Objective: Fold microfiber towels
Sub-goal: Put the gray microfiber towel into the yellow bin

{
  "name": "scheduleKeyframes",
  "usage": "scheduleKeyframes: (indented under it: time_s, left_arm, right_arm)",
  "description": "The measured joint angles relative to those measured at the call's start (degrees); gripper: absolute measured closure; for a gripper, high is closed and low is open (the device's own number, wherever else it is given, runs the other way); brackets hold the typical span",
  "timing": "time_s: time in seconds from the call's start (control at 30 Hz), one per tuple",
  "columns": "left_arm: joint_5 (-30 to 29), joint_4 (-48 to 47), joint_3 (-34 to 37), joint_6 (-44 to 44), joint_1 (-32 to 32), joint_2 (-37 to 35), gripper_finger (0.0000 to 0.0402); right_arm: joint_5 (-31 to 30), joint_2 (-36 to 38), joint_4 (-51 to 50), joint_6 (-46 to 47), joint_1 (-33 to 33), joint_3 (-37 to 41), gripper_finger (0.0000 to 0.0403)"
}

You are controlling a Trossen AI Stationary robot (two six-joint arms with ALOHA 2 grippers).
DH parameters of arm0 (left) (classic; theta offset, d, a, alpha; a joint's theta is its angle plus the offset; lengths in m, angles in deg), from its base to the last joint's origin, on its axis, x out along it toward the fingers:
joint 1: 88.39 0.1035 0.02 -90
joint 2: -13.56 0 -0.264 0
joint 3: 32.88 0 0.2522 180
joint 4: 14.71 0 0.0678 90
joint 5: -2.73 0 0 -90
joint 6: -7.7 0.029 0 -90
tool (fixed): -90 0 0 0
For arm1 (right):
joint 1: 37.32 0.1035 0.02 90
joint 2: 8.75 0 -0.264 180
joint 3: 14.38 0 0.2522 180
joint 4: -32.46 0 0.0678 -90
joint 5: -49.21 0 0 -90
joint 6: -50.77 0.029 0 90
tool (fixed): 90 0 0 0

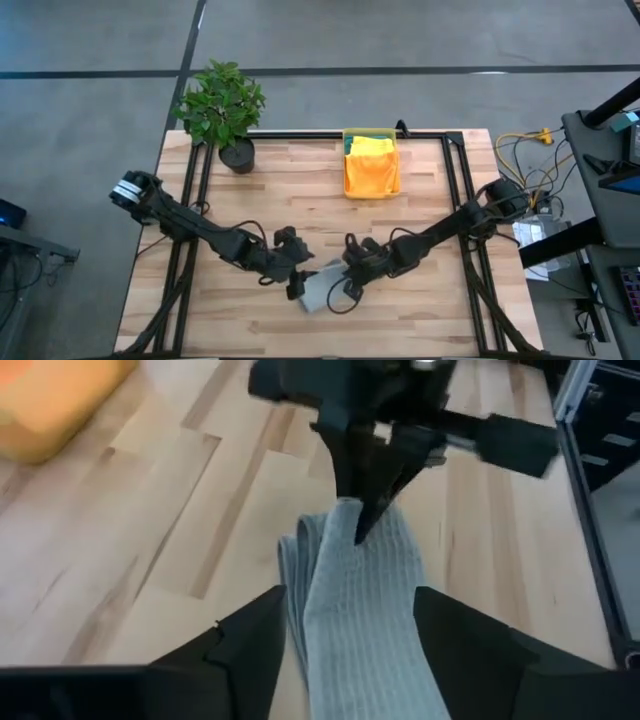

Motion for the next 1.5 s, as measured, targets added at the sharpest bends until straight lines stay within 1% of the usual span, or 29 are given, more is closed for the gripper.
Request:
scheduleKeyframes:
  time_s: [0.13,0.3,0.47,0.57,0.63,0.73,0.97,1.07,1.27,1.43,1.5]
  left_arm:
    - [0.02,-0.41,0.01,-0.27,0.73,-0.40,0.0179]
    - [0.04,-0.21,0.01,-0.48,0.82,-0.54,0.0176]
    - [0.04,-0.17,-0.01,-0.50,0.82,-0.64,0.0176]
    - [0.08,-0.12,-0.02,-0.91,0.82,-1.13,0.0176]
    - [0.15,-0.08,-0.01,-1.79,0.82,-1.32,0.0176]
    - [0.38,-0.20,-0.04,-1.92,0.82,-1.43,0.0175]
    - [0.74,-0.17,-0.03,-1.96,0.80,-1.50,0.0175]
    - [0.79,-0.16,-0.03,-1.96,0.81,-1.50,0.0175]
    - [0.82,-0.17,-0.04,-1.97,0.82,-1.50,0.0175]
    - [0.85,-0.18,-0.04,-2.17,0.82,-1.50,0.0175]
    - [0.85,-0.24,-0.04,-3.51,0.82,-1.50,0.0175]
  right_arm:
    - [-2.61,0.10,-9.23,-8.94,-0.12,-6.59,0.0390]
    - [-5.61,1.00,-20.15,-19.89,-0.11,-14.62,0.0391]
    - [-5.80,2.41,-29.84,-28.27,-2.03,-20.64,0.0391]
    - [-5.37,4.59,-34.84,-31.32,-4.61,-22.10,0.0391]
    - [-3.47,6.87,-36.95,-32.78,-6.92,-22.34,0.0391]
    - [0.49,11.03,-37.76,-34.56,-10.97,-22.20,0.0391]
    - [2.26,19.68,-40.58,-34.64,-21.58,-21.80,0.0391]
    - [4.72,21.41,-40.10,-34.04,-26.37,-21.80,0.0391]
    - [9.08,20.62,-38.45,-31.77,-34.64,-21.70,0.0392]
    - [14.31,17.49,-31.33,-28.63,-39.91,-20.82,0.0392]
    - [16.48,15.89,-28.22,-26.78,-41.44,-20.22,0.0392]
